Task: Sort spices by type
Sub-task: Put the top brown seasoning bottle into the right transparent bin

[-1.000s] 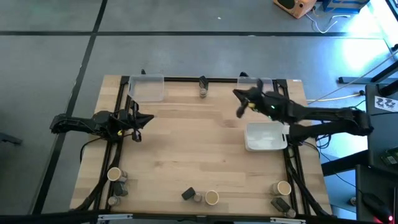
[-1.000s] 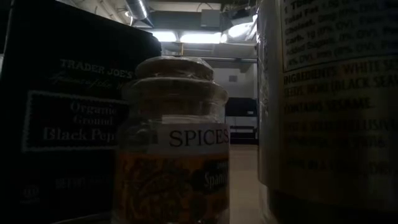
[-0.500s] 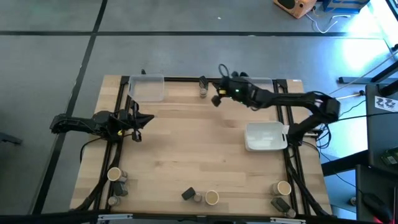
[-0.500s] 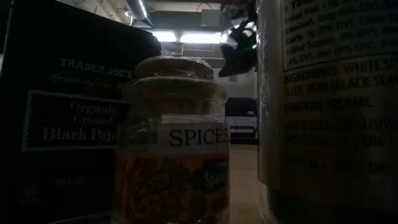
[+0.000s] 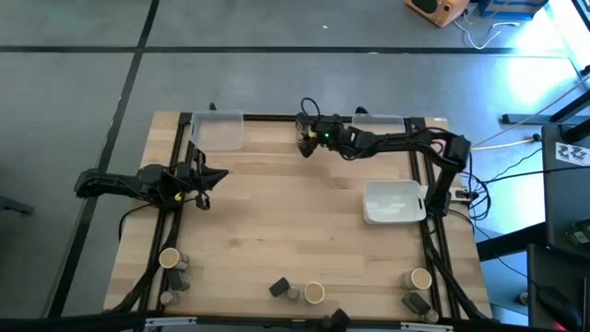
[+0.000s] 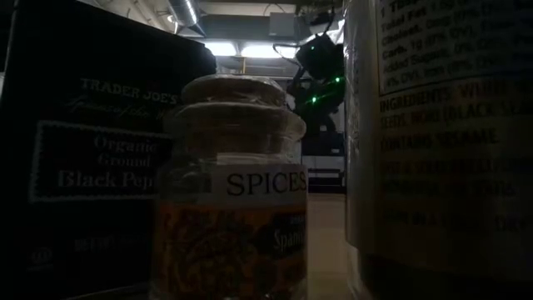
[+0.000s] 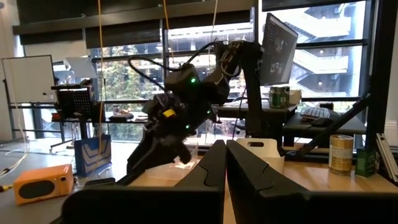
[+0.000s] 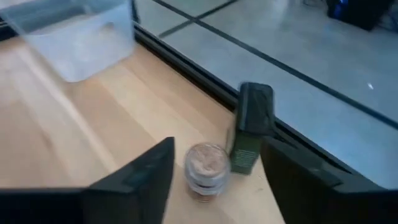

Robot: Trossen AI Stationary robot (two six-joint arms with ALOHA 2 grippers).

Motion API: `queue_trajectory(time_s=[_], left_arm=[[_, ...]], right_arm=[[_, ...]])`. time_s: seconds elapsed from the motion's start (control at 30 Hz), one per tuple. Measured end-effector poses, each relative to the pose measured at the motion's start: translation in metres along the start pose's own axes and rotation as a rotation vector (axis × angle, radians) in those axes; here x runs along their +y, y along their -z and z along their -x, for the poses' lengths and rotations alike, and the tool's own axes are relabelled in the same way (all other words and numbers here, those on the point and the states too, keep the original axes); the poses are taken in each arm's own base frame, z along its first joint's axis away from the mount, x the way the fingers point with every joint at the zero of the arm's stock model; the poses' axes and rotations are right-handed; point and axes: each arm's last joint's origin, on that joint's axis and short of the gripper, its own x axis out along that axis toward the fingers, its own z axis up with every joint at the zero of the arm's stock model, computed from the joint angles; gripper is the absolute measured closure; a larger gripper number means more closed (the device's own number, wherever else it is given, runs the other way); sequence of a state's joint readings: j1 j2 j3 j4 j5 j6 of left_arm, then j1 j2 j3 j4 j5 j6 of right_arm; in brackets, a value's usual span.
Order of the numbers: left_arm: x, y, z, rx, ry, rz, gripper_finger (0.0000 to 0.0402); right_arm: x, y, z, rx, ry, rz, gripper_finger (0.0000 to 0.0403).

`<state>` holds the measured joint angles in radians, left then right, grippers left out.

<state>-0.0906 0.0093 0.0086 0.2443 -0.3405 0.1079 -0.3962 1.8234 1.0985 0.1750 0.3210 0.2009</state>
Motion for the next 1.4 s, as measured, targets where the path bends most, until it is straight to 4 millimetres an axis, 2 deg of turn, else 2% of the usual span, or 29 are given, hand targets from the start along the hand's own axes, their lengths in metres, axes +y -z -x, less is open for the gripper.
queue_trajectory(time_s=[0.17,0.33,0.93,1.2,1.4], left_arm=[[0.000,0.000,0.000,0.001,0.000,0.003,0.0400],[0.000,0.000,0.000,-0.001,-0.002,0.004,0.0400],[0.000,0.000,0.000,-0.001,-0.004,0.004,0.0400],[0.000,0.000,0.000,0.002,-0.004,-0.002,0.0400],[0.000,0.000,0.000,0.002,-0.004,-0.010,0.0400]], right_arm=[[-0.004,0.008,-0.011,0.023,0.017,-0.058,0.0113],[-0.004,0.017,-0.020,0.044,0.017,-0.107,0.0100],[0.001,0.046,-0.054,0.003,0.027,-0.141,0.0100],[-0.005,0.046,-0.057,-0.011,0.053,-0.126,0.0100],[-0.009,0.048,-0.061,0.000,0.047,-0.110,0.0135]])
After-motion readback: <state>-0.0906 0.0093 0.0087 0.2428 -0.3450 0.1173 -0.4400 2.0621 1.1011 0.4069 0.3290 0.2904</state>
